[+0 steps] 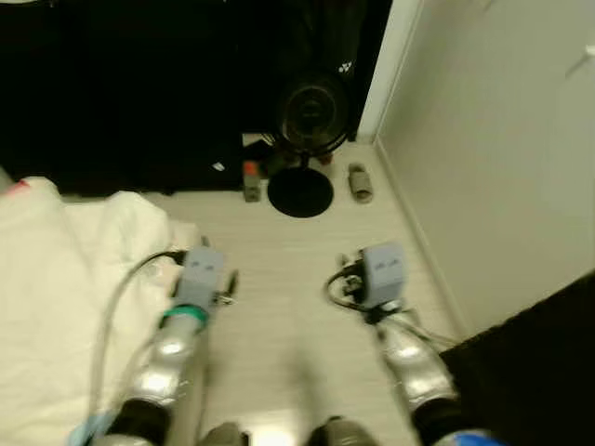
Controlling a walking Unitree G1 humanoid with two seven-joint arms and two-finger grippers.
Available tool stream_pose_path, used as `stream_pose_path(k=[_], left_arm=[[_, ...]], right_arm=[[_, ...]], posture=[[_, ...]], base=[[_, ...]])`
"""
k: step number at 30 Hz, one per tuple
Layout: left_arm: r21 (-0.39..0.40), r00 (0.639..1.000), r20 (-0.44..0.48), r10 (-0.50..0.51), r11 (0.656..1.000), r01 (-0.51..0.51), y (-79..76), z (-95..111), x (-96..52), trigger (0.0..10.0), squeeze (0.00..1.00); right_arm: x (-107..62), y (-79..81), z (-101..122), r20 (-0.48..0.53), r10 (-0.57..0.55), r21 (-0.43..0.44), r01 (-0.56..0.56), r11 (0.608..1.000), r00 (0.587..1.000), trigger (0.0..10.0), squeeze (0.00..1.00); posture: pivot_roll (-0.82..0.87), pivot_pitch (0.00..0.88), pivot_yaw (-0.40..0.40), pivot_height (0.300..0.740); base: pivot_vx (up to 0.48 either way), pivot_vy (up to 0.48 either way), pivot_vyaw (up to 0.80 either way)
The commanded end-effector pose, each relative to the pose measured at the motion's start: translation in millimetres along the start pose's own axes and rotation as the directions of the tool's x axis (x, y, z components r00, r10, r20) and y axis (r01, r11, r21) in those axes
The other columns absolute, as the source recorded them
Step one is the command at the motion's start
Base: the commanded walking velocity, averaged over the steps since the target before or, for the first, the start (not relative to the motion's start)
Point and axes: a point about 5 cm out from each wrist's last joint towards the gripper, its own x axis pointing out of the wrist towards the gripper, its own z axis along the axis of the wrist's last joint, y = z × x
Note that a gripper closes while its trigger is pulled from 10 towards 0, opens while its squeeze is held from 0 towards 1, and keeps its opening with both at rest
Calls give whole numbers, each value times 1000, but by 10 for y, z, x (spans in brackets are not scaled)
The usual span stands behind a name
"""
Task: Clean up the room
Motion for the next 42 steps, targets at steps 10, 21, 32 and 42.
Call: stream_pose_path(k=[10,21,32,42], left_arm=[[-7,1000,-15,-17,1000,17,-62,-29,-6,10000,0],[-17,1000,-24,-18,1000,17,-73,-36,2,10000,0],[-16,999,-26,-27,1000,27,-86,-37,7,10000,0],[-27,999,-22,-32,999,32,-96,-32,3,10000,0]], right_arm=[[-47,-94,-51,-19,-28,-8,28,1000,999,10000,0],[-49,-104,-50,-19,-29,-11,29,1000,999,10000,0],[-52,-101,-52,-18,-24,-15,24,1000,1000,10000,0],[-61,-90,-53,-13,-22,-4,22,1000,1000,10000,0]], posture=[[-72,49,17,720],[-74,48,18,720],[-78,43,19,720],[-78,46,20,720]], base=[[348,-197,0],[0,0,0],[0,0,0],[0,0,0]])
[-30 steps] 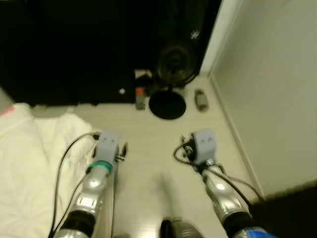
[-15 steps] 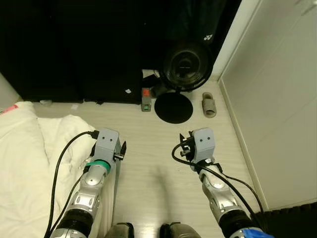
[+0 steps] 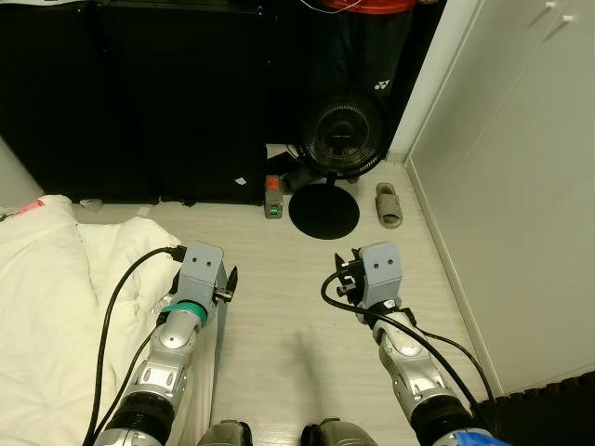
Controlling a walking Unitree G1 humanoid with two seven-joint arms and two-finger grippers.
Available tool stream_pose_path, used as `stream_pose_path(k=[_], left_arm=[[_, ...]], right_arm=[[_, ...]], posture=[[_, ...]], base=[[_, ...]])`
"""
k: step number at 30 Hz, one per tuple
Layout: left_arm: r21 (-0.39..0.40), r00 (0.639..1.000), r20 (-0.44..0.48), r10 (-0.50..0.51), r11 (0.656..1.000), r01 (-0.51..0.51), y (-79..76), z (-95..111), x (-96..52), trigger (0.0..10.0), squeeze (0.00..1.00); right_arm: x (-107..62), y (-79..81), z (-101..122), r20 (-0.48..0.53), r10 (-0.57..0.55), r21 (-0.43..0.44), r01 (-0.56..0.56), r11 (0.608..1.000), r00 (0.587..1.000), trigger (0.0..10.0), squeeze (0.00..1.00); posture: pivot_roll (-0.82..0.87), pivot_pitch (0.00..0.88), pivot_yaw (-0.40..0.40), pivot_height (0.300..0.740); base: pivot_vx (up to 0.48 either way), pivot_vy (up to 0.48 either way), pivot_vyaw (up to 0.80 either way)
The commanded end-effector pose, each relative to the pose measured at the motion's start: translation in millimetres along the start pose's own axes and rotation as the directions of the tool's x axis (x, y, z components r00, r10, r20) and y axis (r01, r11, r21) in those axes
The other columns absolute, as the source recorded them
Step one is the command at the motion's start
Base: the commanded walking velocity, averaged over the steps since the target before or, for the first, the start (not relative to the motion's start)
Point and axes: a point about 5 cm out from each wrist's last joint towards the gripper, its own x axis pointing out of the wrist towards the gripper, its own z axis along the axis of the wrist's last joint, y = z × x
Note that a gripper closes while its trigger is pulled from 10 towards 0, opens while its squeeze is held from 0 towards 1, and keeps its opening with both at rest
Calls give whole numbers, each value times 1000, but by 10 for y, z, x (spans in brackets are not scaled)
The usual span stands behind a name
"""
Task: Clean up the room
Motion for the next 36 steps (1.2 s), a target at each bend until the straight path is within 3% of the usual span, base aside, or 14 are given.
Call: stream_pose_path(k=[1,14,28,36], left_arm=[[-9,999,-32,-8,1000,8,-22,-82,-31,10000,0],[-7,999,-40,-4,1000,4,-40,-85,-29,10000,0],[3,999,-39,0,1000,0,-37,-81,-29,10000,0],[6,999,-39,0,1000,1,-37,-79,-29,10000,0]], right_arm=[[-39,-4,-52,-16,-8,14,8,1000,1000,10000,0],[-45,-12,-59,-20,-12,15,13,1000,1000,10000,0],[-49,-10,-62,-21,-15,15,15,1000,1000,10000,0],[-49,-9,-64,-21,-15,15,16,1000,1000,10000,0]], posture=[[-78,46,20,720],[-78,52,17,720],[-79,53,19,720],[-78,53,20,720]], base=[[0,0,0],[0,0,0],[0,-408,0],[0,-162,0]])
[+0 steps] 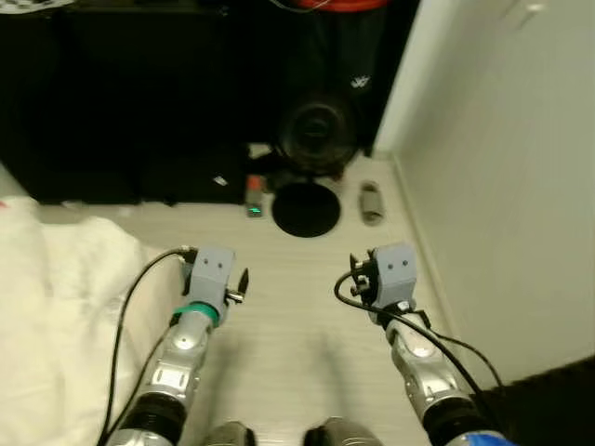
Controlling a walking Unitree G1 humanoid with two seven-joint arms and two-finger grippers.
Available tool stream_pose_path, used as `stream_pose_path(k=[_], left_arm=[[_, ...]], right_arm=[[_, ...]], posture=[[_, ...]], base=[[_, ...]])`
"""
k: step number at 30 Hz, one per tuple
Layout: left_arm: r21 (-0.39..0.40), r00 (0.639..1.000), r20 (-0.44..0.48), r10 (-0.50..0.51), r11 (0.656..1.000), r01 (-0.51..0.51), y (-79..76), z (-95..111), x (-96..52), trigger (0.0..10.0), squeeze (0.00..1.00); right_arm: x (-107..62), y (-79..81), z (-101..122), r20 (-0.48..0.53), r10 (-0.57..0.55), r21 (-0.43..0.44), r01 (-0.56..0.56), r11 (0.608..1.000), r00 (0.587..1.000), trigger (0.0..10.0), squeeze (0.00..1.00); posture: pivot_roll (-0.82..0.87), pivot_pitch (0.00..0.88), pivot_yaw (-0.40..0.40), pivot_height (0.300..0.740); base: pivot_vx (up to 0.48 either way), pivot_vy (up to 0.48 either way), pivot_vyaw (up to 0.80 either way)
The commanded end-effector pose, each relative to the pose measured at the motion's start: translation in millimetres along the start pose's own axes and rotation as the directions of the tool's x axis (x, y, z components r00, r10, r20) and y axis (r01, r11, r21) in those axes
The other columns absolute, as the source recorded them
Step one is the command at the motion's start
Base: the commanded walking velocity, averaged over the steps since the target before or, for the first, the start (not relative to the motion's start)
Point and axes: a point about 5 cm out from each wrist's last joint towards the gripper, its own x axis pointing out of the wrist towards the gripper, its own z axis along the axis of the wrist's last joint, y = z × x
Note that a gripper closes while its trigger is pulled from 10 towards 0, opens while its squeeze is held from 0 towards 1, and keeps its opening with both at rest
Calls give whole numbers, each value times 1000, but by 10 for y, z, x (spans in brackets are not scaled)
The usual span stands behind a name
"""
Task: Clean up the room
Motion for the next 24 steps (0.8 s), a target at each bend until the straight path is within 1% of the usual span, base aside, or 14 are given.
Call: stream_pose_path(k=[1,22,24], left_arm=[[8,999,-32,-1,1000,1,2,-80,-31,10000,0],[-4,1000,-29,-10,1000,10,-15,-79,-37,10000,0],[-3,999,-30,-10,1000,10,-16,-82,-39,10000,0]], right_arm=[[-22,29,-40,-15,2,13,-2,1000,1000,10000,0],[-19,38,-31,-7,8,20,-7,1000,1000,10000,0],[-20,45,-34,-10,13,6,-13,1000,1000,10000,0]], posture=[[-78,53,20,720],[-78,54,19,720],[-77,53,19,720]], base=[[0,0,0],[0,0,0],[0,0,0]])
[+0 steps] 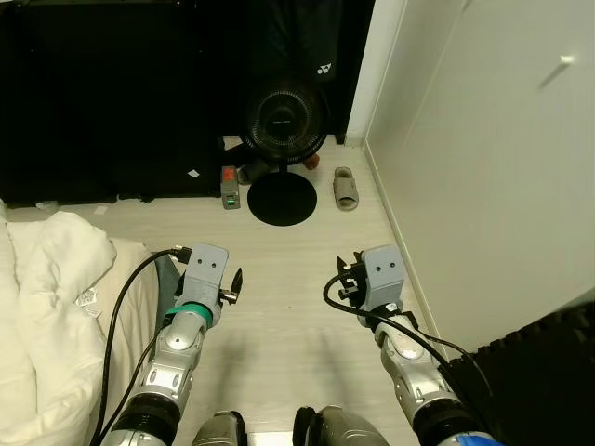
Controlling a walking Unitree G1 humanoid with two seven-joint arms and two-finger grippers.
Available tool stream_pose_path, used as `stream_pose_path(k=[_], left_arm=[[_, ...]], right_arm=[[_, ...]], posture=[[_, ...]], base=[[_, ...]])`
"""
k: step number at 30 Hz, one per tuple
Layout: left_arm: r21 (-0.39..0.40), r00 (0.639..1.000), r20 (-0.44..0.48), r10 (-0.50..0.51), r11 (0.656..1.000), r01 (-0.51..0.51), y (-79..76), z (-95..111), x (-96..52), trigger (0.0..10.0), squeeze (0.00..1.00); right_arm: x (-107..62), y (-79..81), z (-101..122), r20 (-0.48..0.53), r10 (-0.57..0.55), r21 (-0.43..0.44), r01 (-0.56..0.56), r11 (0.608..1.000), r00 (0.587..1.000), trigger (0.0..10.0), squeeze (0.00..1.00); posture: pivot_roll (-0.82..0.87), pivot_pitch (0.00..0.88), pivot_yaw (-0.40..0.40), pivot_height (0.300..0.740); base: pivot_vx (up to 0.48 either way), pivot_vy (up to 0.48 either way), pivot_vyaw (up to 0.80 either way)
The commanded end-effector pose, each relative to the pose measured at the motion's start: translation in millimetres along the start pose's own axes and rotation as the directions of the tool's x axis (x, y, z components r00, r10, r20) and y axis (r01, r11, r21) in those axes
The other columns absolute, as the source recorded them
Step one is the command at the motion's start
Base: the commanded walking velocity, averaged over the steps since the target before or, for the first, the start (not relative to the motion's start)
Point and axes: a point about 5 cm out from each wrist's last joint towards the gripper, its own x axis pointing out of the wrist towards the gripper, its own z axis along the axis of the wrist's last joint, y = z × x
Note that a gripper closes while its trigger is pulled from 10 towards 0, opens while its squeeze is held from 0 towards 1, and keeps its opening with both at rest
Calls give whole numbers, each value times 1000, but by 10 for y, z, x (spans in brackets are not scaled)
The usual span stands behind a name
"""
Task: Clean up the room
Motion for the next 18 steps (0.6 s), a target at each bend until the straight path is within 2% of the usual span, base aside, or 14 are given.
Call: stream_pose_path(k=[1,7,18], left_arm=[[1,1000,-27,-5,1000,5,-5,-72,-34,10000,0],[2,1000,-29,-5,1000,5,-2,-79,-36,10000,0],[5,999,-31,-6,1000,6,2,-83,-33,10000,0]], right_arm=[[-18,6,-25,-7,-1,3,1,1000,1000,10000,0],[-17,15,-29,-12,8,-8,-8,1000,1000,10000,0],[-9,16,-31,-18,19,-9,-19,1000,1000,10000,0]], posture=[[-77,53,19,720],[-77,52,19,720],[-77,48,18,720]], base=[[0,0,0],[0,0,0],[0,0,777]])
